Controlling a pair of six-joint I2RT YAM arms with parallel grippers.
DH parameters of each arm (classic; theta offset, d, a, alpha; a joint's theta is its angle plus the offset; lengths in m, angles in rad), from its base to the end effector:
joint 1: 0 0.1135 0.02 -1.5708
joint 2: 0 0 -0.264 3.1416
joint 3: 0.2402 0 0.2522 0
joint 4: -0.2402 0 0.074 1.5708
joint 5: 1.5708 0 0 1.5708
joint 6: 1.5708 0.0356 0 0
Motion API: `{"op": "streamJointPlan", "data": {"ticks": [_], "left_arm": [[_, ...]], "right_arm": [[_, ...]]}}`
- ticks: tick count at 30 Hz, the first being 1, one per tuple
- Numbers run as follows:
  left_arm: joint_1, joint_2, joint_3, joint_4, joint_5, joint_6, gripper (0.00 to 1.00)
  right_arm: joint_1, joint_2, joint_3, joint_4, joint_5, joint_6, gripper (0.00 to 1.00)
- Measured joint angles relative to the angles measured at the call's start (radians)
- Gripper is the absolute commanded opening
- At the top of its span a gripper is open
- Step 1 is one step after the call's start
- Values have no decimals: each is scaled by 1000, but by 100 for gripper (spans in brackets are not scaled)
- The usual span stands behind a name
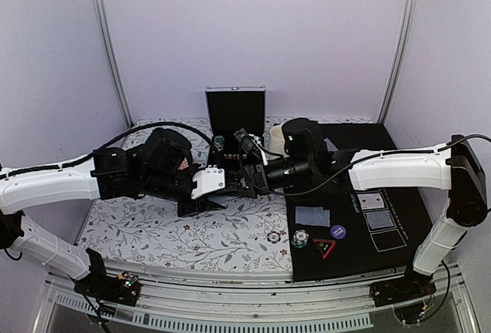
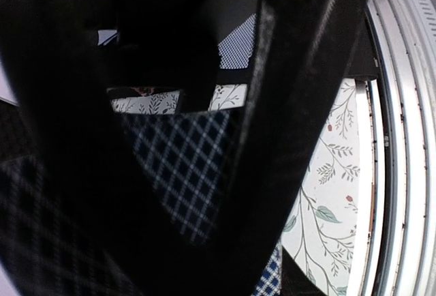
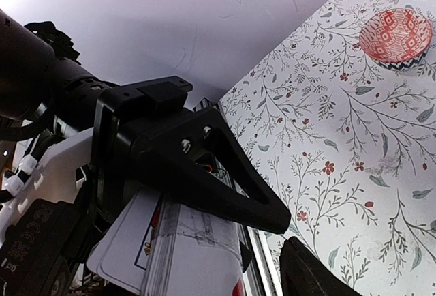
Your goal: Distribute texas hold em gaming equipment
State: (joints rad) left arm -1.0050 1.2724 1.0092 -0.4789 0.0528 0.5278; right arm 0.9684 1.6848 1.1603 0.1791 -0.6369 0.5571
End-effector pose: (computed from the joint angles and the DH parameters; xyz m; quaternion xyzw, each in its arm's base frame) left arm 0.1460 -0.2334 0.2860 0.6423 0.6518 -0.1186 0.3853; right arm 0.2028 0.3322 0.2703 -0.3349 0.7238 0.5625 0.2179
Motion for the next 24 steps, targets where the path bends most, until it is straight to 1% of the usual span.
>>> {"op": "streamJointPlan", "data": {"ticks": [5,9,18,21,23,24], "left_arm": [[0,0,4,-20,18,-1,42],[1,0,4,-34,22,-1,41],[2,0,4,-31,27,-1,41],[2,0,4,-32,32,0,41],[2,0,4,-32,38,0,41],[2,0,4,-33,44,-1,41]], "right_arm": [[2,0,0,-27,45,-35,60],[6,-8,0,-81,95,-75,59],[6,-70,-8,-161,157,-114,55],[6,-85,-10,-176,161,-124,61],[6,-100,-14,-180,161,-149,69],[8,-111,-19,-178,157,-166,71]]}}
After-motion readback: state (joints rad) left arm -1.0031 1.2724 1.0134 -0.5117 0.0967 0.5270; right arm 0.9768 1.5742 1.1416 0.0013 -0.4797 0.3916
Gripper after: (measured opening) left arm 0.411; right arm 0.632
